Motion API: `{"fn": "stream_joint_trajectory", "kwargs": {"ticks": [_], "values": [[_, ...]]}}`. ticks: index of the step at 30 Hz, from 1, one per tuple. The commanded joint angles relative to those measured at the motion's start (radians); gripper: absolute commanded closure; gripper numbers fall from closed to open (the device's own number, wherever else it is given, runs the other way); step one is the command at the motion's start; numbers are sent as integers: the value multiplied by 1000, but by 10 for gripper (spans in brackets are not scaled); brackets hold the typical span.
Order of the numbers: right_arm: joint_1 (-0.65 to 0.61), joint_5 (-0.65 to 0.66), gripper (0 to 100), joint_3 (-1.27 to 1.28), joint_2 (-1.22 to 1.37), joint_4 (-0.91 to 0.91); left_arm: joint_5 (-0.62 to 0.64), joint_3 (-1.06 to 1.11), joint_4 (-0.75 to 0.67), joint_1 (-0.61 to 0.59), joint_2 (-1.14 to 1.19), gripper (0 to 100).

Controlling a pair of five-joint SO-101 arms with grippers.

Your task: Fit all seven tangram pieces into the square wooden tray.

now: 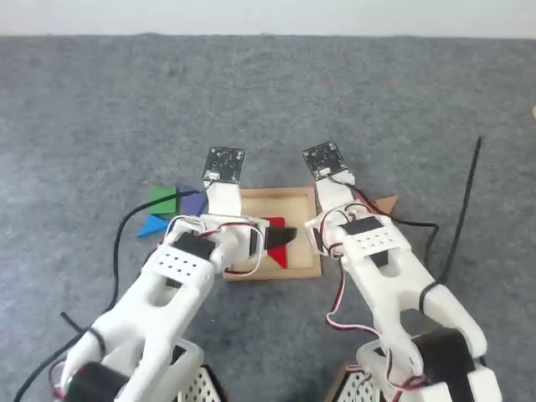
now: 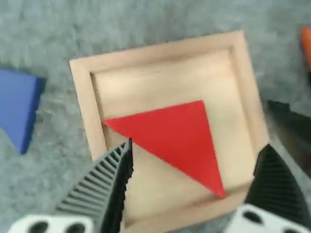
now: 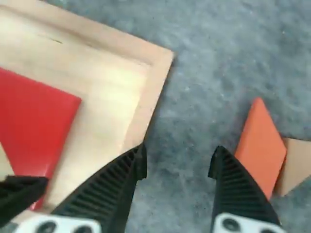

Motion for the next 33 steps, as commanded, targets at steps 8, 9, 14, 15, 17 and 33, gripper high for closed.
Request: {"fn": "stream_joint_trajectory", "kwargs": {"ticks": [8,9,14,15,17,33], "values": [[-13,-9,764,-38,4,54,-236,-19,15,-95,68,673],[-13,-9,764,-43,4,59,-273,-24,28,-110,69,681],[-58,6,764,-52,4,59,-358,-24,40,-107,75,687],[-85,17,764,-52,4,61,-371,-24,40,-109,75,687],[-122,25,764,-58,4,56,-388,-22,40,-112,75,687],[-128,25,764,-230,186,168,-539,-74,32,-385,83,687]]}}
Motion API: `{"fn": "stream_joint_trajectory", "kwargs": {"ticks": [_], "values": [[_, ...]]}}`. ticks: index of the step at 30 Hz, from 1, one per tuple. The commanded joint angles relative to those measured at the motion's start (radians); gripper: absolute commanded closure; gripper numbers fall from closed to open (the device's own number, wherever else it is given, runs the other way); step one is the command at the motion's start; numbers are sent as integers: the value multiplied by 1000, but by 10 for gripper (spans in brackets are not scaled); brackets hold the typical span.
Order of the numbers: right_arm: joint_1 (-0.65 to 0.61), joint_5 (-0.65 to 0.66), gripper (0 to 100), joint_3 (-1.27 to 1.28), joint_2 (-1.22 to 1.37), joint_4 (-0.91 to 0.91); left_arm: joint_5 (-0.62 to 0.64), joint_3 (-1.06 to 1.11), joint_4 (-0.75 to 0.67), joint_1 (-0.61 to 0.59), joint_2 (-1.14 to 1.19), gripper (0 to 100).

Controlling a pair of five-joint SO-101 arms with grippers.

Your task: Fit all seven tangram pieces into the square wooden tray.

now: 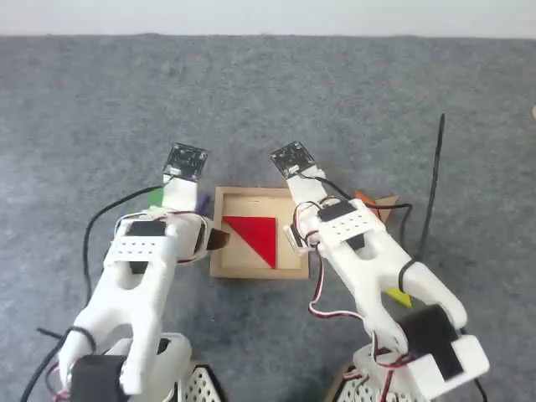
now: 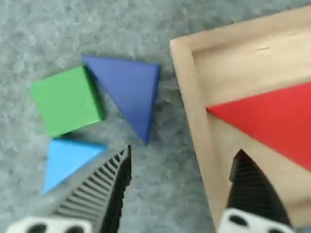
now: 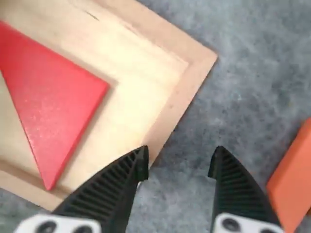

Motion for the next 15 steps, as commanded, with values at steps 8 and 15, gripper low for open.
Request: {"fn": "stream_joint_trajectory", "kwargs": {"ticks": [8,15], "values": [[-31,55,764,-43,19,15,-18,-196,-52,51,224,687],[-31,55,764,-41,19,15,-17,-437,-44,46,428,687]]}}
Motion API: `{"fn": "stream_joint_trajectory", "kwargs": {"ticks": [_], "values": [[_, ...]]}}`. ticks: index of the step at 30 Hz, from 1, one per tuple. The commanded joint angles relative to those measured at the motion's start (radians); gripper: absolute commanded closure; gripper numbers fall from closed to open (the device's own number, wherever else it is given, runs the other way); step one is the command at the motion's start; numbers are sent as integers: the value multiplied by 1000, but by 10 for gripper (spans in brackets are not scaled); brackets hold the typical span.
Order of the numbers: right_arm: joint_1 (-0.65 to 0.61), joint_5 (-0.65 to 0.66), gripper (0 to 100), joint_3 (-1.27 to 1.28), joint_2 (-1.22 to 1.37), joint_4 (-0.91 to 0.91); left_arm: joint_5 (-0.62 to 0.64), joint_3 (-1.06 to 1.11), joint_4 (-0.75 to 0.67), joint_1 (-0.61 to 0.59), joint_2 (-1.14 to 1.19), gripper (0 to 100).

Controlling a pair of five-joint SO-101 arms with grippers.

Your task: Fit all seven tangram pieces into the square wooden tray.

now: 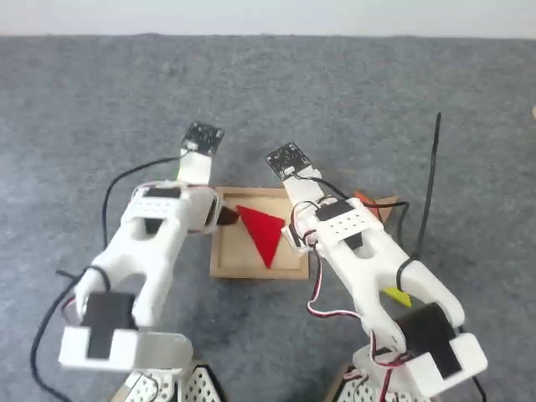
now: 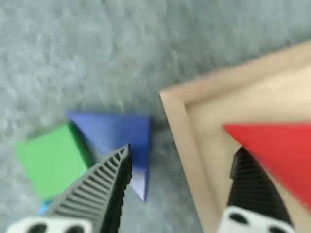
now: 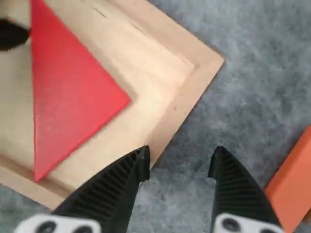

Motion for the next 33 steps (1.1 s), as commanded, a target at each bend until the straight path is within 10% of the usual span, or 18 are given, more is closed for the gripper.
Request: {"fn": "stream_joint_trajectory", "kwargs": {"ticks": [1,10,20,33], "values": [[-18,14,764,-29,8,5,-8,-162,5,-8,64,687],[-13,8,764,-29,8,2,-8,-171,69,5,-43,687],[19,-41,764,-32,8,4,-11,82,143,310,-336,688],[18,-41,764,-32,8,5,-35,74,20,322,-114,688]]}}
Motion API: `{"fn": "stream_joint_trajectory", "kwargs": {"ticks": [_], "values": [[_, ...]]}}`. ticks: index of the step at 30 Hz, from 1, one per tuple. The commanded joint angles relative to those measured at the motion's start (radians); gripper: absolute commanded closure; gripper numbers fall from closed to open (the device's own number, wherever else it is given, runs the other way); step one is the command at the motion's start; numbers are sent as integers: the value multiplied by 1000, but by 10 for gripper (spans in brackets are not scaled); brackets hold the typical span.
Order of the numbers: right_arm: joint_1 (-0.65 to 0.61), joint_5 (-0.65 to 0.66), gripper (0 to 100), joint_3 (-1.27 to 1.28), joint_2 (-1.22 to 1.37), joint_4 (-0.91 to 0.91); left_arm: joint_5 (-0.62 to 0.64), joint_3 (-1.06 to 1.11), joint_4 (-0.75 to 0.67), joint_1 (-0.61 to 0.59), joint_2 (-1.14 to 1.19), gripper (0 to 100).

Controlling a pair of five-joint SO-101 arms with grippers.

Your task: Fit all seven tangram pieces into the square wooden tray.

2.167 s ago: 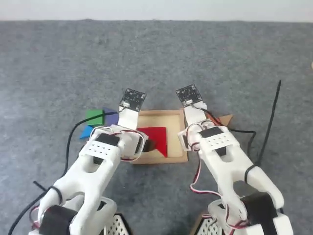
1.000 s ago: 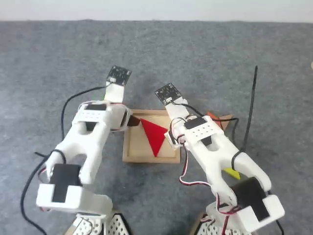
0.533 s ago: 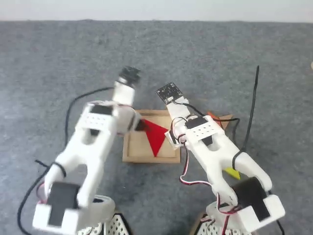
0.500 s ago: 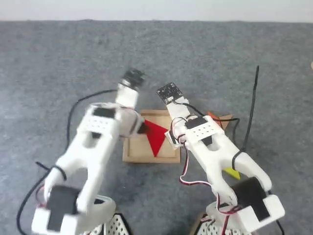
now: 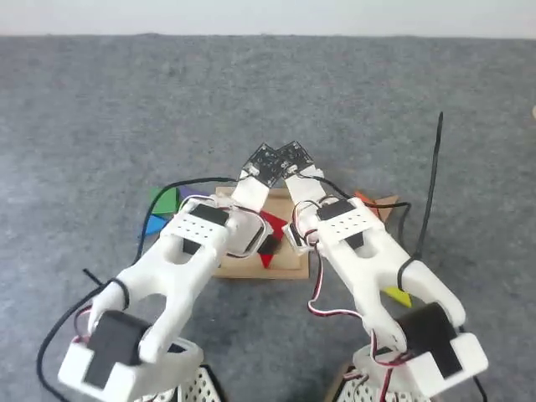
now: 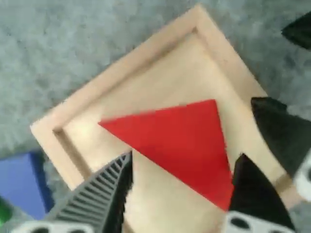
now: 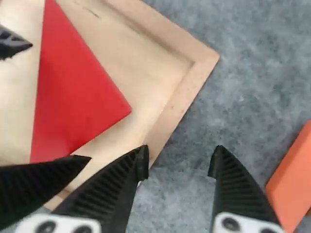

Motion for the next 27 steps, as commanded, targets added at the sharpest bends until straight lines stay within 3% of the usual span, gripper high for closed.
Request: {"fn": "stream_joint_trajectory", "kwargs": {"ticks": [1,21,27], "values": [[8,-12,764,-32,8,5,-49,-30,-3,5,11,688],[8,-12,764,-32,10,5,-247,-38,-6,-338,5,688],[13,-12,764,-32,10,7,-221,-30,18,-354,-160,688]]}}
